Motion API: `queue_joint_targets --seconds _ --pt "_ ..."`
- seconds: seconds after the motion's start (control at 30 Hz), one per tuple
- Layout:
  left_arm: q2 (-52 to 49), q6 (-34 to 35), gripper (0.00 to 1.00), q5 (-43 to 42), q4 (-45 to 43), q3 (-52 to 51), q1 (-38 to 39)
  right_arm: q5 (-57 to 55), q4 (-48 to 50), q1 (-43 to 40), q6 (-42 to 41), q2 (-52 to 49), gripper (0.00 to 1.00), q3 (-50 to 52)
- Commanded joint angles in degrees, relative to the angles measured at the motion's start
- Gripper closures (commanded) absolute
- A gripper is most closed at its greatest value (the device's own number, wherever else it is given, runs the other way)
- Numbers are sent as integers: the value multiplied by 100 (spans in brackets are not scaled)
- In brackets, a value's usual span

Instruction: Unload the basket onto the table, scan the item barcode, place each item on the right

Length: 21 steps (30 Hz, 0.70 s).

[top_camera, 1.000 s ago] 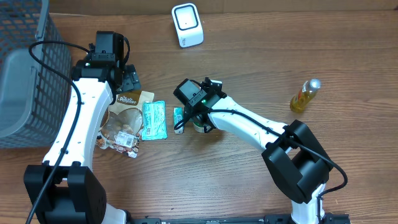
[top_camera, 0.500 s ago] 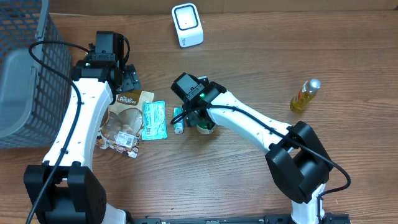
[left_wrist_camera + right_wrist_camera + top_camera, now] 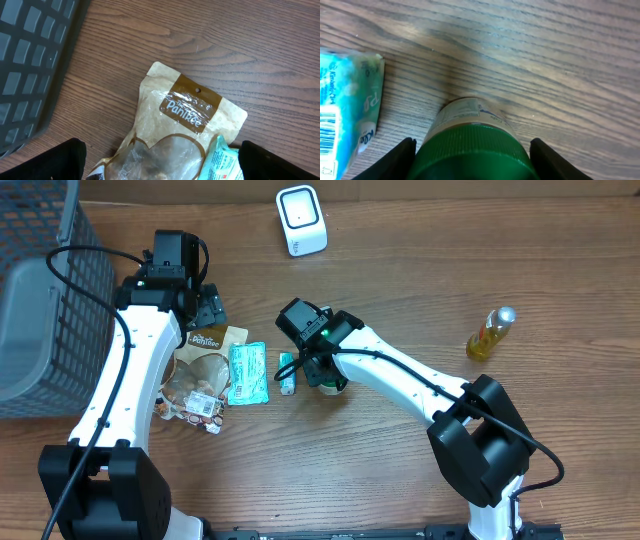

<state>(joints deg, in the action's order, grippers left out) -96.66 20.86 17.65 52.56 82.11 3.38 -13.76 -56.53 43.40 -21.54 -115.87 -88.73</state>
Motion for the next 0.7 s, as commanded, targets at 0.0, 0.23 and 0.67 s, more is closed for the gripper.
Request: queue_joint_targets --seconds 0.0,0.23,0.67 --pt "-57 -7 0 74 -9 22 44 -227 76 -188 -258 98 50 -85" --pt "-57 -7 0 74 -9 22 42 223 42 -892 -2074 98 55 -85" --pt "-57 -7 0 74 -11 20 44 1003 -136 -1390 -973 98 18 -85"
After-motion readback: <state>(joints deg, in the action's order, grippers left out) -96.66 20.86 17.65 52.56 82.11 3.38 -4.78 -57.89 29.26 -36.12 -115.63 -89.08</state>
